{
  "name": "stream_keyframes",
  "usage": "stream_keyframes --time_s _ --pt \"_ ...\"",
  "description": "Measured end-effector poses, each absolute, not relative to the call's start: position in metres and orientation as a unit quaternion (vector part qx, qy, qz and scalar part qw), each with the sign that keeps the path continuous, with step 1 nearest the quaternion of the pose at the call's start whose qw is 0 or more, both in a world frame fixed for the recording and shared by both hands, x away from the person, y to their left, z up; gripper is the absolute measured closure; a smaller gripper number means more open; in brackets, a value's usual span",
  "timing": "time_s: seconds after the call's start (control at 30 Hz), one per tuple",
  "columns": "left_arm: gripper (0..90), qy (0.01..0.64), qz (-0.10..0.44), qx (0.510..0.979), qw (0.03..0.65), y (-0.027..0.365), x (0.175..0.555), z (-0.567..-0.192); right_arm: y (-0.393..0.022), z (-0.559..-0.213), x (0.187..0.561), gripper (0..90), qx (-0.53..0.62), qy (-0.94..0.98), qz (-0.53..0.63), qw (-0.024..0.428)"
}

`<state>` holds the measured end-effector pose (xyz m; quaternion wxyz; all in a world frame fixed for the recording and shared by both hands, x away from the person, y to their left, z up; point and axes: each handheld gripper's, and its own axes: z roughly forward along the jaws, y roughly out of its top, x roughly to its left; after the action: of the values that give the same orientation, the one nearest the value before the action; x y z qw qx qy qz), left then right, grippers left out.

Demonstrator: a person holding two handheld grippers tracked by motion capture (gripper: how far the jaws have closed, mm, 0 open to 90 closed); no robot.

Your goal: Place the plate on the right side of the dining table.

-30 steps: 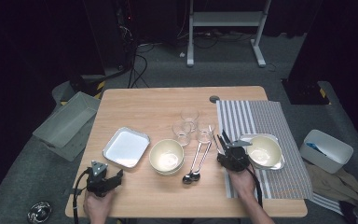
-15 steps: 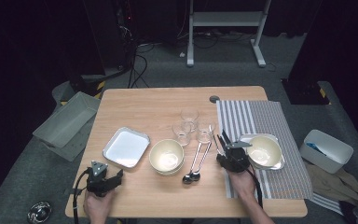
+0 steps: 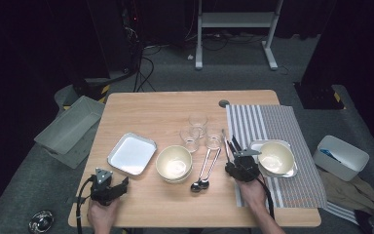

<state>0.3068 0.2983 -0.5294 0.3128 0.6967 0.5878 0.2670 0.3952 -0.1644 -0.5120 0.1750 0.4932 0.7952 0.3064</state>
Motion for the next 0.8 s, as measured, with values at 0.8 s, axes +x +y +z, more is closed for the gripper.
stream_keyframes --time_s 0.8 --pt "30.6 0.585 0.267 0.698 0.313 0.2977 0.3064 -0.5294 -0.1684 -0.5119 0.3946 77.7 0.495 0.793 0.305 0.181"
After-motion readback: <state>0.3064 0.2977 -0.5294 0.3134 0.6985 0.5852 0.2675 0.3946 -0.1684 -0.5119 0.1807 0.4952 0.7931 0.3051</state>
